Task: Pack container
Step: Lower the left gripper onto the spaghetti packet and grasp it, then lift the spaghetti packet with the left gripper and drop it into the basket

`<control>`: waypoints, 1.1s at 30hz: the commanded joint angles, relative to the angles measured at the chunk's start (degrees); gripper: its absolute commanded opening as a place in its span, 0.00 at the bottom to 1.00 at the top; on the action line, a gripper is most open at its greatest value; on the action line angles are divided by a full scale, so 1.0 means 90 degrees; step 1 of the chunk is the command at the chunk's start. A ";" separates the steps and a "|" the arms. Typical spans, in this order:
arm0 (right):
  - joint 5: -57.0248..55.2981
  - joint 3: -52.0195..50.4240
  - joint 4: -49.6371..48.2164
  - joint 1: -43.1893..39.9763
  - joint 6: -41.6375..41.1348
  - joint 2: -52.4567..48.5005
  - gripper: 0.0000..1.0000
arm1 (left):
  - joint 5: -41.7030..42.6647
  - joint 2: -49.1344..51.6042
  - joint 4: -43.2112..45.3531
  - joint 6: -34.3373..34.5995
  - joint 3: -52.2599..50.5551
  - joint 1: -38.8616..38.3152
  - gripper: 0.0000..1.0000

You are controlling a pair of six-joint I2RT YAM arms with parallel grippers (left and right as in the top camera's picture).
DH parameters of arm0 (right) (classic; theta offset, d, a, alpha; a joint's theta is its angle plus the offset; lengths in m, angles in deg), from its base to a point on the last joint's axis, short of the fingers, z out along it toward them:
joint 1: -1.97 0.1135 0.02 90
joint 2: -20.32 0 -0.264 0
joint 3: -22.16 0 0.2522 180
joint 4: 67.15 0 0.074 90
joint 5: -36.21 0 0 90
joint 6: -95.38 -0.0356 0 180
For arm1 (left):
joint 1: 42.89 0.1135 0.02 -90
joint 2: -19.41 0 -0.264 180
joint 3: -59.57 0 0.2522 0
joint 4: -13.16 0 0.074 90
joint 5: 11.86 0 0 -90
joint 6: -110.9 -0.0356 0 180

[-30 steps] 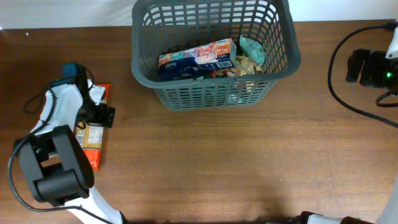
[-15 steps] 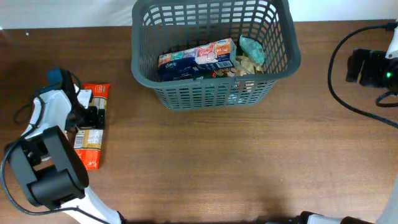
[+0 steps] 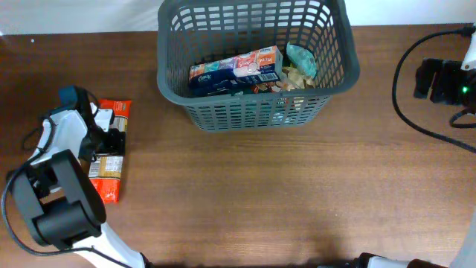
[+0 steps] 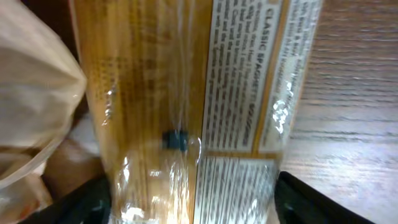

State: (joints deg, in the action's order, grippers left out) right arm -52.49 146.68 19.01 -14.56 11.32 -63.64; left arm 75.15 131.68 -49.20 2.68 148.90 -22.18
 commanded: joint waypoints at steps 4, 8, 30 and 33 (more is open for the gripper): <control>-0.0034 0.0002 -0.0015 -0.0041 -0.0073 -0.0015 0.99 | 0.0199 0.0469 0.0126 -0.0002 -0.0046 -0.0010 0.53; -0.0034 0.0002 -0.0015 -0.0041 -0.0073 -0.0015 0.99 | 0.0202 0.0464 0.0041 0.0000 0.0153 -0.0010 0.02; -0.0034 0.0002 -0.0015 -0.0041 -0.0073 -0.0015 0.99 | 0.0583 0.0393 -0.3594 -0.0515 0.8451 -0.1326 0.02; -0.0034 0.0002 -0.0015 -0.0041 -0.0073 -0.0015 0.99 | 0.1129 0.0301 -0.3541 -0.1814 0.9573 -0.1970 0.01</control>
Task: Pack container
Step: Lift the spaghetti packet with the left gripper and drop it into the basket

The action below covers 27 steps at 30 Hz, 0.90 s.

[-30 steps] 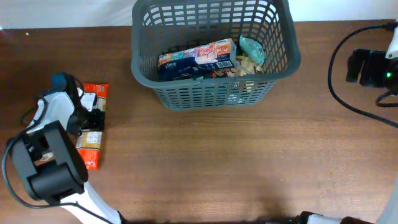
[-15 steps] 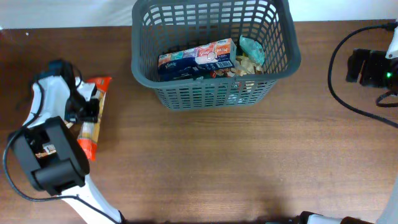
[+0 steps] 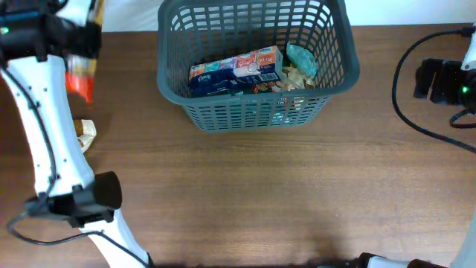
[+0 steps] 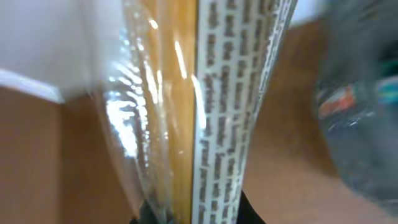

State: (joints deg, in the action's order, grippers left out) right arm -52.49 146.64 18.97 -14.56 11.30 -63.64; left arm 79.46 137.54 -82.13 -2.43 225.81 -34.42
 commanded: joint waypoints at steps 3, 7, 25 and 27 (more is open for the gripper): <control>-0.0034 0.0007 -0.0010 -0.0041 -0.0070 -0.0015 0.99 | 0.0765 -0.0359 0.0158 -0.2837 0.1506 -0.1452 0.02; -0.0034 0.0007 -0.0010 -0.0041 -0.0070 -0.0015 0.99 | 0.0765 -0.0265 0.0151 -0.4228 0.1479 -0.2327 0.02; -0.0034 0.0007 -0.0010 -0.0041 -0.0070 -0.0015 0.99 | 0.0580 0.1928 -0.0160 -0.3886 0.1481 -0.3497 0.41; -0.0034 0.0007 -0.0010 -0.0041 -0.0070 -0.0015 0.99 | 0.0148 0.1853 -0.0185 -0.3657 0.1481 -0.3497 0.45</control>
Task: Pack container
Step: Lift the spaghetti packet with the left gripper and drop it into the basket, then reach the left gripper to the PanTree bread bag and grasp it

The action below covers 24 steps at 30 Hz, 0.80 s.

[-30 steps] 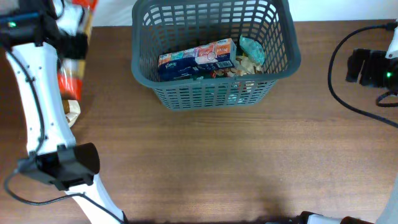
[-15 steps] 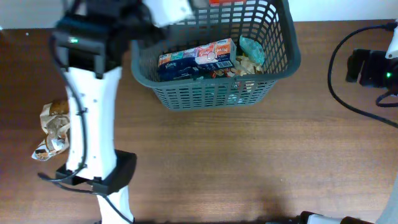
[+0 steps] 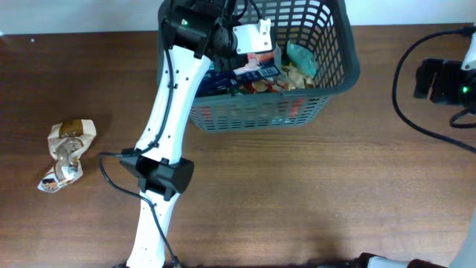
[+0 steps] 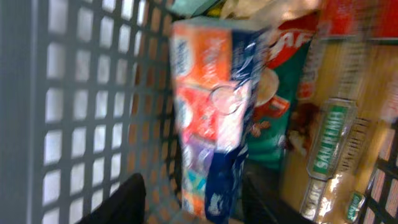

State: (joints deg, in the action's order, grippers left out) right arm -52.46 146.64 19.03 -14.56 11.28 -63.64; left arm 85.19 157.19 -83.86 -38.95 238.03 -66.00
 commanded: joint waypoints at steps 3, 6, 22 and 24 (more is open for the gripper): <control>-0.0039 0.0007 -0.0017 -0.0041 -0.0068 -0.0015 0.99 | -0.1503 -0.0714 -0.0136 0.1054 0.0124 0.0015 0.55; -0.0036 0.0007 -0.0017 -0.0041 -0.0068 -0.0015 0.99 | -0.1617 -0.1324 -0.0160 0.1117 0.0121 0.0121 0.59; -0.0036 0.0007 -0.0017 -0.0041 -0.0068 -0.0015 0.99 | -0.1127 -0.5479 0.1013 0.1977 -0.5612 0.4017 0.67; -0.0036 0.0007 -0.0017 -0.0041 -0.0068 -0.0015 0.99 | -0.0889 -0.5496 0.1375 0.2458 -0.6696 0.4595 0.67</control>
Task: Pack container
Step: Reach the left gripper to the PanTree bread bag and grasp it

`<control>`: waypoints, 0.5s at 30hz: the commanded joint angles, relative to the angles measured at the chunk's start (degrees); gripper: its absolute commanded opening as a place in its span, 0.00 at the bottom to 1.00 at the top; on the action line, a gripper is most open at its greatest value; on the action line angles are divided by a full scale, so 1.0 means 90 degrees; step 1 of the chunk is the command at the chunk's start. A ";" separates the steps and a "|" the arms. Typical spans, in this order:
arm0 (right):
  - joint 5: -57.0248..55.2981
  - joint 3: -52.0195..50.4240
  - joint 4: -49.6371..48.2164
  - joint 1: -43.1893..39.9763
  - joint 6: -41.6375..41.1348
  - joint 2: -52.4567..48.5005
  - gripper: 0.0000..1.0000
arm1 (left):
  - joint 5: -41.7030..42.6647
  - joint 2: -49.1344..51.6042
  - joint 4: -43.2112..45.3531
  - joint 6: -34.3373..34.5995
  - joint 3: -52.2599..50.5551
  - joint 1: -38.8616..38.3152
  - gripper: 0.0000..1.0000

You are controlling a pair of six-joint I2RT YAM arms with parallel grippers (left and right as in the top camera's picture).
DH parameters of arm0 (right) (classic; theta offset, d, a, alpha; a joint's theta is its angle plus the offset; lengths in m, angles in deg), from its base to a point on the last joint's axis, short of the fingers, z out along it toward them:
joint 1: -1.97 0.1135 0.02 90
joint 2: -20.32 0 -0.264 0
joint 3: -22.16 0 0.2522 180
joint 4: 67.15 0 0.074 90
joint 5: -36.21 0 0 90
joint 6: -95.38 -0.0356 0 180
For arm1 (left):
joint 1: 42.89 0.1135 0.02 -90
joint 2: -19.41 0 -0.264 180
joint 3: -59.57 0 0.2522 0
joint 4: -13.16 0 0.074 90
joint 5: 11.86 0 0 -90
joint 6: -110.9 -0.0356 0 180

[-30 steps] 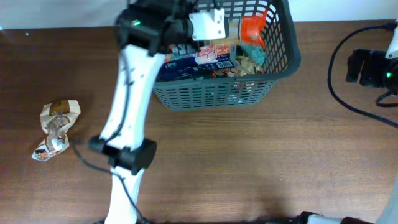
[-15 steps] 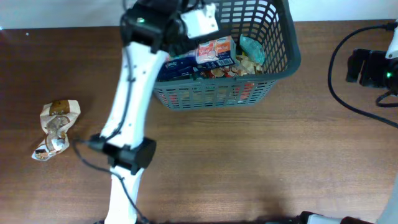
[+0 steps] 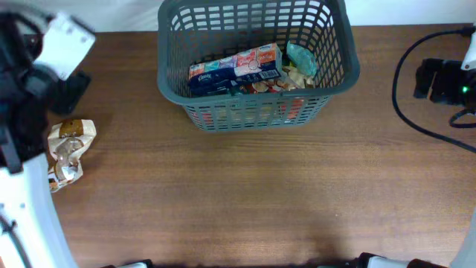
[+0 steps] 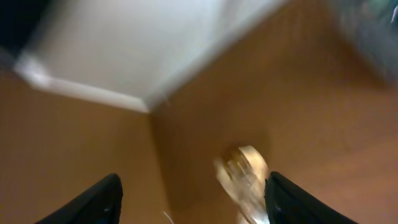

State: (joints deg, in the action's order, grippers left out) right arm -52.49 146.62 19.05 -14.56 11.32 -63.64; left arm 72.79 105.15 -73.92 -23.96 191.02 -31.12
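Observation:
The grey mesh basket (image 3: 338, 71) stands at the back centre. It holds a tissue pack (image 3: 236, 68), a teal packet (image 3: 303, 58) and other goods. Orange-red wrapping (image 3: 223, 113) shows through its front wall. A crumpled tan snack bag (image 3: 69, 152) lies on the table at the left. My left arm (image 3: 44, 52) is raised over the far left, blurred. In the left wrist view my left gripper (image 4: 194, 200) is open and empty, high above the snack bag (image 4: 245, 177). My right arm (image 3: 444, 80) rests at the right edge, its jaws unclear.
The wooden table (image 3: 260, 201) stretches in front of the basket. A black cable (image 3: 405, 112) loops on the table at the right. The white wall (image 4: 155, 43) meets the table's far left edge.
My left gripper was inside the basket over the tissue pack and spaghetti pack. Now it is back over the far left of the table, open above the crumpled snack bag.
My left gripper was down around the spaghetti pack at the table's left, beside the snack bag. Then it held the pack lifted at the back left. Then it was open in the basket, the pack lying there. Now it hangs empty over the snack bag.

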 commanded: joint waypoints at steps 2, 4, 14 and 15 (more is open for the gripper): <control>-0.0036 0.0010 -0.0019 -0.0041 -0.0073 -0.0015 0.99 | 0.0481 0.0355 0.0607 0.1093 -0.2300 0.1093 0.68; -0.0034 0.0010 -0.0017 -0.0041 -0.0073 -0.0015 0.99 | 0.0478 0.0495 0.1229 0.1462 -0.3189 0.1455 0.73; -0.0034 0.0010 -0.0019 -0.0041 -0.0073 -0.0015 0.99 | 0.0444 0.2067 0.2302 0.1909 -0.4048 0.2045 0.70; -0.0034 0.0010 -0.0019 -0.0041 -0.0073 -0.0015 0.99 | 0.0425 0.2217 0.2341 0.1909 -0.4048 0.2045 0.70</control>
State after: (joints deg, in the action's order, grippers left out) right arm -52.49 146.60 19.05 -14.56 11.30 -63.64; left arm 75.83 120.21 -53.68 -8.57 154.67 -13.17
